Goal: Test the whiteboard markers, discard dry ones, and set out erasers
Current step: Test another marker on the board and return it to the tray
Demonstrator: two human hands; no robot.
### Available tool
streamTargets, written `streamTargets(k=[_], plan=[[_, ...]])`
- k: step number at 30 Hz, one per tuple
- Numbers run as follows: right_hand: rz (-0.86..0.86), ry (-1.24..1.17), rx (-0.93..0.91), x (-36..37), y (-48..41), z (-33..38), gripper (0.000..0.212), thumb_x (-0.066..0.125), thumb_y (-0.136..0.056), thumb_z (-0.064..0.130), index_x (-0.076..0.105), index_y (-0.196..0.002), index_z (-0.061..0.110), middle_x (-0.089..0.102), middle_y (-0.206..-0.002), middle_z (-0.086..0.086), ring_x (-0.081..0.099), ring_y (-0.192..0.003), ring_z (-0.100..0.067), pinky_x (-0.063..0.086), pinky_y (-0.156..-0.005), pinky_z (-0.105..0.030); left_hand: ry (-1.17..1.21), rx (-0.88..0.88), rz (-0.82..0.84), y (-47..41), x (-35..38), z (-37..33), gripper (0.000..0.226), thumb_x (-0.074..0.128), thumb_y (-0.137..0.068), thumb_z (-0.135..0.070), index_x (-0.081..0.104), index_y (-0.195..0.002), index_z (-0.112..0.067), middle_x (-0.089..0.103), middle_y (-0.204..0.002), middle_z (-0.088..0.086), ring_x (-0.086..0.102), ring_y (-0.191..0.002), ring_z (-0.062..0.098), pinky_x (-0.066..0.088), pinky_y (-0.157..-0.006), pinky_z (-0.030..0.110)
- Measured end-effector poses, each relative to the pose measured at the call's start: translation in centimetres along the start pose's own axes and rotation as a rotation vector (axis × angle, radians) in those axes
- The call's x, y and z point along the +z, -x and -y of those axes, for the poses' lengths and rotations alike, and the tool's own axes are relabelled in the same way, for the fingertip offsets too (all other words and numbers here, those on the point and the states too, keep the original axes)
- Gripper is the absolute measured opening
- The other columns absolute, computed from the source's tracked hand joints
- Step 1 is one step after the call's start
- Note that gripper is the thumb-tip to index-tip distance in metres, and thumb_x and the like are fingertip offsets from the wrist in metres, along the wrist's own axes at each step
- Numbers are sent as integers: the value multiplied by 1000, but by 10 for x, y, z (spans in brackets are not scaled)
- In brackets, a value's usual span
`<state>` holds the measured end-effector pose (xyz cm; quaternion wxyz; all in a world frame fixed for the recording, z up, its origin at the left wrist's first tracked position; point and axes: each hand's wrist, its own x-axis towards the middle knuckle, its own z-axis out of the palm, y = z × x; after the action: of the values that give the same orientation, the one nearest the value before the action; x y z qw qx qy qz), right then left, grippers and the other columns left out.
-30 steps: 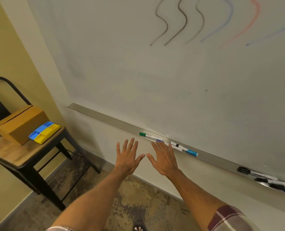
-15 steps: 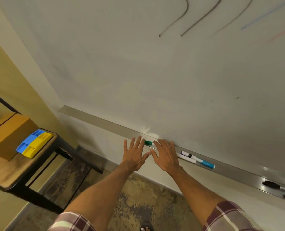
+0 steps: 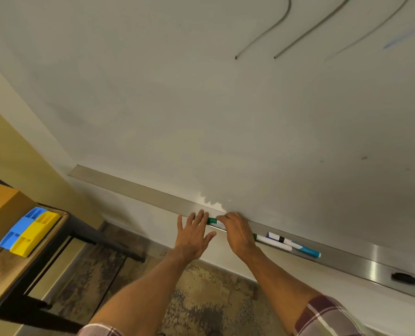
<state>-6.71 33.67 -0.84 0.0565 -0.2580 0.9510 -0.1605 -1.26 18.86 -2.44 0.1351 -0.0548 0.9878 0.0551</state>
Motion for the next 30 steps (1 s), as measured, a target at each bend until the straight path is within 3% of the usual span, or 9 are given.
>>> streamTargets(k=[4,11,15,19,22,26,28,30], plan=[[-24,-19,31,2,-6,4,41,62,-89,12,56,-128,20,58,-126,-3,51,-115,-19,42,-98,-28,-4,22,6,0,0,4,70,13,-99,-60,1,-156,-22,1,-164,-2,3,-150,23,-4,-116,56],[-59,5,43,1,-11,25,42,58,-91,9,52,-130,20,54,-129,0,45,-118,-16,35,-101,-25,18,149,-79,-5,-24,24,45,29,-105,-37,26,-148,-23,31,-154,-5,31,-140,17,12,-116,49],[-105,-38,48,-3,-6,42,40,57,-91,10,53,-130,22,56,-125,1,48,-113,-14,38,-97,-24,82,161,-182,-7,-37,37,28,35,-104,-15,46,-127,-28,52,-135,-6,47,-121,16,18,-108,42],[-146,-51,74,-8,-2,61,36,51,-96,32,52,-129,17,56,-126,-2,50,-113,-16,39,-97,-26,88,310,-292,-2,-50,48,30,37,-105,-22,51,-129,-33,59,-129,-9,50,-116,13,19,-97,39],[-80,39,67,-15,-2,76,37,52,-96,25,49,-132,17,54,-129,-4,50,-116,-18,37,-99,-26,113,395,-334,2,-60,57,29,44,-103,-28,53,-130,-36,62,-128,-12,53,-116,12,20,-94,38],[-60,82,64,-22,2,89,32,50,-97,24,51,-128,16,58,-125,-4,55,-110,-18,40,-97,-27,-32,560,-379,4,-71,74,23,64,-93,-21,62,-113,-30,70,-107,-9,59,-96,14,20,-84,38],[-81,70,59,-28,5,97,31,48,-97,31,54,-125,17,62,-120,-4,58,-105,-19,43,-92,-28,-135,657,-434,7,-78,80,29,82,-73,-16,66,-95,-27,71,-86,-10,60,-77,13,28,-77,37],[-112,36,76,-34,10,106,33,46,-97,37,58,-121,18,65,-114,-3,60,-99,-19,43,-87,-28,-177,717,-475,9,-86,85,38,90,-58,-14,67,-85,-27,69,-76,-12,57,-68,13,34,-70,36]])
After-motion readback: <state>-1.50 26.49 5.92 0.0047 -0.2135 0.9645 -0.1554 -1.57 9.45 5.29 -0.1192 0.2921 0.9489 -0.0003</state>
